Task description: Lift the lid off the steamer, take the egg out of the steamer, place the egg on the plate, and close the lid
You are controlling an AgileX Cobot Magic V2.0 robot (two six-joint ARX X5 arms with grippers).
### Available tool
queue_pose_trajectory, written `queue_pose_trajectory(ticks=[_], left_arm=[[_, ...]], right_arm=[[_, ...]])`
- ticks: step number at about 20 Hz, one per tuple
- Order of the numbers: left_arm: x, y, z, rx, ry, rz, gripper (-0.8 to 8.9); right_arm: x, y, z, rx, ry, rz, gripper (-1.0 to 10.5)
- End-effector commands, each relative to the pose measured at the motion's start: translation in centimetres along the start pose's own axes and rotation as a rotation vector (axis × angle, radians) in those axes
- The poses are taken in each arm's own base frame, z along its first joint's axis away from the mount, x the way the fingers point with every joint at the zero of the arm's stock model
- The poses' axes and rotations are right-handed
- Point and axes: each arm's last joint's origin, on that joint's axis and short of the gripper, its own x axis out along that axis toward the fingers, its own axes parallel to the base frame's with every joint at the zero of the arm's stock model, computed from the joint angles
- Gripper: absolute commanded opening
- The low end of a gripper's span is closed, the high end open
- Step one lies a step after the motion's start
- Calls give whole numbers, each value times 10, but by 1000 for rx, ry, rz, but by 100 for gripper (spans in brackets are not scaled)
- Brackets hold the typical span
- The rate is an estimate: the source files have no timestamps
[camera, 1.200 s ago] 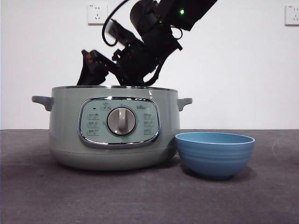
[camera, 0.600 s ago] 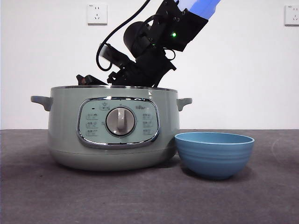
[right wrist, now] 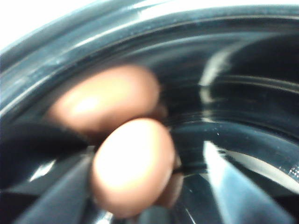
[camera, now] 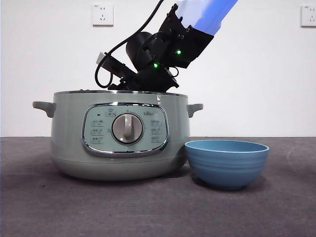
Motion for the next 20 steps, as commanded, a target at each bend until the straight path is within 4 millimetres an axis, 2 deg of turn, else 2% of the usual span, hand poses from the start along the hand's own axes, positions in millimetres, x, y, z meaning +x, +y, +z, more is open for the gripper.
queue_pose_trajectory(ticks=[1, 3, 7, 9, 11, 12, 18, 20], left_arm=[[-5, 0, 6, 14, -66, 11, -8], [-5, 1, 6, 14, -66, 21, -8], [-5, 1, 5, 17, -55, 21, -8], [-5, 1, 4, 18, -45, 23, -9], [-5, 1, 3, 18, -38, 24, -8], [-5, 1, 3, 18, -38, 24, -9], [-5, 1, 3, 18, -37, 24, -9], [-5, 1, 3, 18, -39, 24, -8]], right_arm=[[10, 1, -10, 4, 26, 13, 305], [10, 1, -8, -1, 15, 10, 229], [10, 1, -7, -8, -4, 8, 215], [11, 2, -5, -17, -17, 8, 93], [11, 2, -4, -24, -29, 8, 74], [11, 2, -3, -24, -30, 8, -8], [10, 3, -3, -26, -32, 5, -17], [3, 4, 5, -36, -48, -25, -17]])
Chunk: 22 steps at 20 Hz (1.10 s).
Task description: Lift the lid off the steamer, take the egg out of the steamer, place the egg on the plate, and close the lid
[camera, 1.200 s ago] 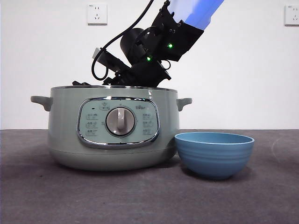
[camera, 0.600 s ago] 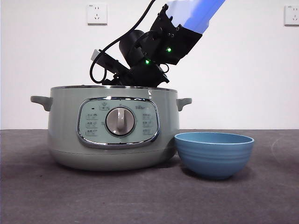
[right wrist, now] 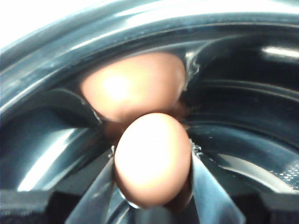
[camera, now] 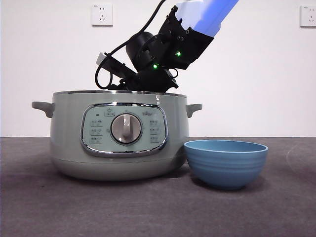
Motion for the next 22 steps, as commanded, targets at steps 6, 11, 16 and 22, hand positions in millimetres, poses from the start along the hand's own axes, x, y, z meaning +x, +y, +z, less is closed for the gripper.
queue_pose_trajectory(ticks=[6, 11, 16, 22], left_arm=[[-5, 0, 6, 9, -68, 3, -8], [-5, 0, 6, 8, -67, 2, -8], [-5, -1, 6, 9, -65, -31, -9], [-5, -1, 6, 9, -65, -30, -8]], right_arm=[[-45, 18, 40, -60, -41, -95, -17], [-146, 45, 74, -55, 80, -268, -17], [-293, 78, 79, 44, 102, -380, -17], [-357, 65, 38, 235, 155, -348, -17]])
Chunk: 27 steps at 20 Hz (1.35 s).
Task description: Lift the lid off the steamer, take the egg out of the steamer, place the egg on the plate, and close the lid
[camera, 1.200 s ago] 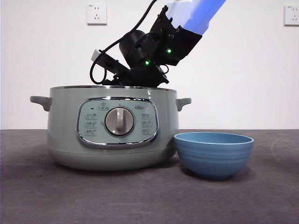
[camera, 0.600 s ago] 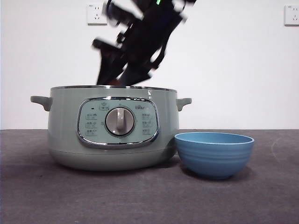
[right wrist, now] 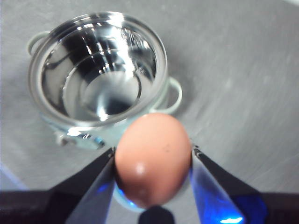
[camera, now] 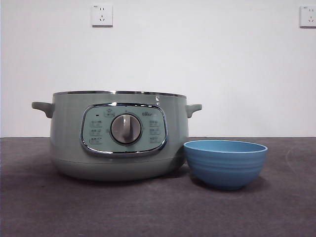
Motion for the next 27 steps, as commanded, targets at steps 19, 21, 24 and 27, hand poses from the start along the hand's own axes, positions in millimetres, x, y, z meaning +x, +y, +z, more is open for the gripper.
queue_pose_trajectory(ticks=[19, 21, 24, 27], left_arm=[[-5, 0, 4, 12, -43, 0, -9], [-5, 0, 4, 18, -43, 1, -9], [-5, 0, 3, 18, -42, 0, -8], [-5, 0, 3, 18, -40, 0, -8]], right_arm=[[207, -4, -104, 88, 317, 206, -17], [218, -3, -110, 83, 363, 182, -17], [226, -5, -113, 82, 376, 161, -17], [232, -6, -116, 79, 395, 138, -17]])
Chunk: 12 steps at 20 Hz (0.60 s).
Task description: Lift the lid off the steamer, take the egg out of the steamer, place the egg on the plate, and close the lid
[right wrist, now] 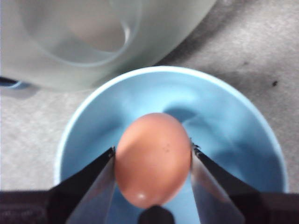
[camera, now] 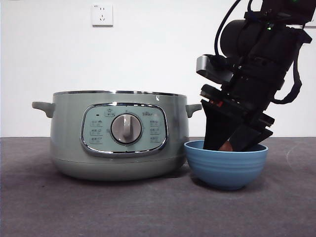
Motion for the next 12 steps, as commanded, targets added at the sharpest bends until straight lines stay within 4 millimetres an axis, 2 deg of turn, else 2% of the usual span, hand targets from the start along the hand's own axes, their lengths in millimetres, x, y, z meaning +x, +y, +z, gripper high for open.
queue_pose_trajectory(ticks=[1, 5, 6, 7, 9, 10, 12], left_arm=[[-5, 0, 5, 10, -58, 0, -9], [-5, 0, 4, 10, -50, 0, -9], [-5, 0, 4, 10, -46, 0, -8], [-5, 0, 4, 10, -45, -1, -9], [-2, 0, 4, 11, -38, -2, -9], [1, 0, 5, 12, -30, -4, -8], [13, -1, 9, 27, -24, -38, -8]], right_arm=[[10, -2, -4, 12, 39, -24, -16], [17, 0, -4, 9, 54, -22, -8], [18, 3, -4, 2, 53, -15, 41], [18, 4, -3, 0, 55, -15, 163], [19, 10, -3, -15, 58, -8, 477], [17, 13, -2, -17, 52, -9, 512], [8, 19, 1, -36, 18, -11, 511]])
